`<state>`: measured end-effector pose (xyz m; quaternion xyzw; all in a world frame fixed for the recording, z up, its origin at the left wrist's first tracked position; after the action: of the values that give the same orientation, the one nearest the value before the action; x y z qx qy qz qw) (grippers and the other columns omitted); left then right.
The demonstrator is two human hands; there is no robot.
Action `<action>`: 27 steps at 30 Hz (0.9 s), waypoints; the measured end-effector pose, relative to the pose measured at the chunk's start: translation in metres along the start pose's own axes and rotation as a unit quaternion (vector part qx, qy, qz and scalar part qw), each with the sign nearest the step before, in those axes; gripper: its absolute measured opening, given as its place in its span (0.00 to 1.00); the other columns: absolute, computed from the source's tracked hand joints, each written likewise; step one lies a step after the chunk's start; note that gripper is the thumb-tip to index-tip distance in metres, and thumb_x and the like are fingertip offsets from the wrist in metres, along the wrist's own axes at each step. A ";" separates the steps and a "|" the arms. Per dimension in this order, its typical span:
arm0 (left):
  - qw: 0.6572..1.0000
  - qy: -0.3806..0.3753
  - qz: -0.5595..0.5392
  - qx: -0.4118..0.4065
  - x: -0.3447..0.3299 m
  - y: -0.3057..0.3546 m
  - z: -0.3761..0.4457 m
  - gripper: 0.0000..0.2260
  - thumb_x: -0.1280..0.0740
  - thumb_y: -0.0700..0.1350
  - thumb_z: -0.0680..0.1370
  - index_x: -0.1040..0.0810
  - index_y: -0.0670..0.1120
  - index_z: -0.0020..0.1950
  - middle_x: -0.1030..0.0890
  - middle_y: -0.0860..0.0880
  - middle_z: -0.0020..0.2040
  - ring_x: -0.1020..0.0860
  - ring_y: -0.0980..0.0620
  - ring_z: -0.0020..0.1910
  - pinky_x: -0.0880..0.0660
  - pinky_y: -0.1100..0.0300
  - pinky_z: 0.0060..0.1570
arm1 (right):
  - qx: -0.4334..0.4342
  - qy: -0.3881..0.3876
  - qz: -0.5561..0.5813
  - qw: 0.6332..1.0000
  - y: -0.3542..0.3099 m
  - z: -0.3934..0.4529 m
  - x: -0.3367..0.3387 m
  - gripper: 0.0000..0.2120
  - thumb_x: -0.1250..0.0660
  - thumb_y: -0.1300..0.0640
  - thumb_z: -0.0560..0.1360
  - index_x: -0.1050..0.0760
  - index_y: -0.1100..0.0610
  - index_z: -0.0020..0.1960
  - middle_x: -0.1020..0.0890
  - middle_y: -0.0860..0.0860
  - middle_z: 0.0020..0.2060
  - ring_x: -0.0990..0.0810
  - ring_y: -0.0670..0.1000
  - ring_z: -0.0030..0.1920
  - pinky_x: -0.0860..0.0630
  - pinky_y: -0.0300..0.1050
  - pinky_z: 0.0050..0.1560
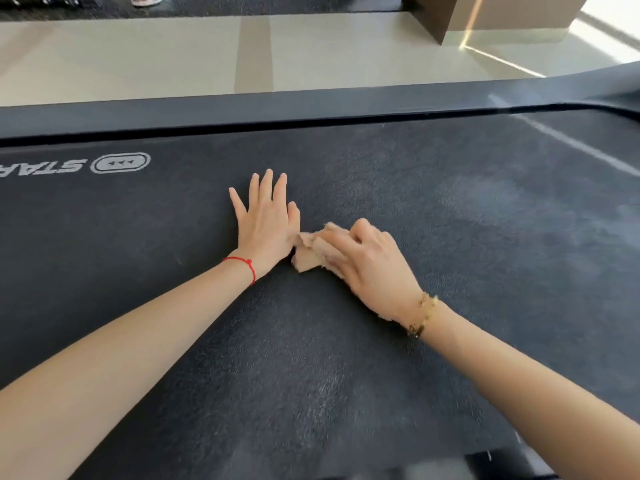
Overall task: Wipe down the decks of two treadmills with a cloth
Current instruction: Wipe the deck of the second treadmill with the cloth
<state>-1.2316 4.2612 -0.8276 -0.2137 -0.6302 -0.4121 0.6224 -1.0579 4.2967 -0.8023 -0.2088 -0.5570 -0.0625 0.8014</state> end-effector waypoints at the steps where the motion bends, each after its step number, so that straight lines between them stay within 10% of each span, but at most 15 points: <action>1: 1.000 -0.002 0.004 0.001 -0.001 0.003 0.003 0.25 0.49 0.49 0.84 0.47 0.46 0.81 0.48 0.46 0.81 0.53 0.46 0.80 0.58 0.35 0.75 | -0.016 0.009 -0.023 1.000 0.020 0.013 0.002 0.19 0.39 0.50 0.78 0.29 0.50 0.68 0.30 0.52 0.45 0.26 0.57 0.42 0.29 0.51 0.43; 9: 0.999 -0.007 0.031 0.003 -0.011 -0.002 0.009 0.25 0.52 0.52 0.83 0.48 0.48 0.81 0.48 0.47 0.81 0.53 0.46 0.80 0.58 0.34 0.75 | -0.191 0.042 -0.102 0.975 0.135 0.131 -0.004 0.16 0.41 0.55 0.80 0.30 0.55 0.67 0.27 0.62 0.55 0.25 0.63 0.51 0.30 0.55 0.51; 17: 0.999 -0.007 0.041 0.015 -0.011 0.000 0.002 0.27 0.55 0.54 0.81 0.48 0.48 0.81 0.48 0.47 0.81 0.53 0.48 0.80 0.57 0.37 0.76 | 0.011 0.005 -0.014 1.000 0.060 0.154 -0.030 0.18 0.39 0.56 0.79 0.29 0.51 0.69 0.26 0.58 0.50 0.25 0.59 0.44 0.27 0.53 0.45; 27: 0.998 -0.014 0.040 0.048 -0.004 0.004 0.004 0.27 0.54 0.53 0.80 0.45 0.48 0.80 0.45 0.48 0.80 0.51 0.48 0.80 0.52 0.38 0.76 | -0.152 0.037 -0.038 0.987 0.172 0.207 -0.015 0.15 0.40 0.57 0.78 0.28 0.57 0.64 0.27 0.67 0.53 0.26 0.67 0.50 0.31 0.59 0.51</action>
<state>-1.2301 4.2676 -0.8297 -0.2144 -0.6489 -0.3534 0.6388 -1.1858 4.5343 -0.8014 -0.3046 -0.5181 -0.1851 0.7775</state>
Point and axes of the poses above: each hand's wrist, its own z-axis towards the middle knuckle, its own x-axis out of the back of the hand, y = z × x, the point moved 7 cm from there along z, towards the middle knuckle
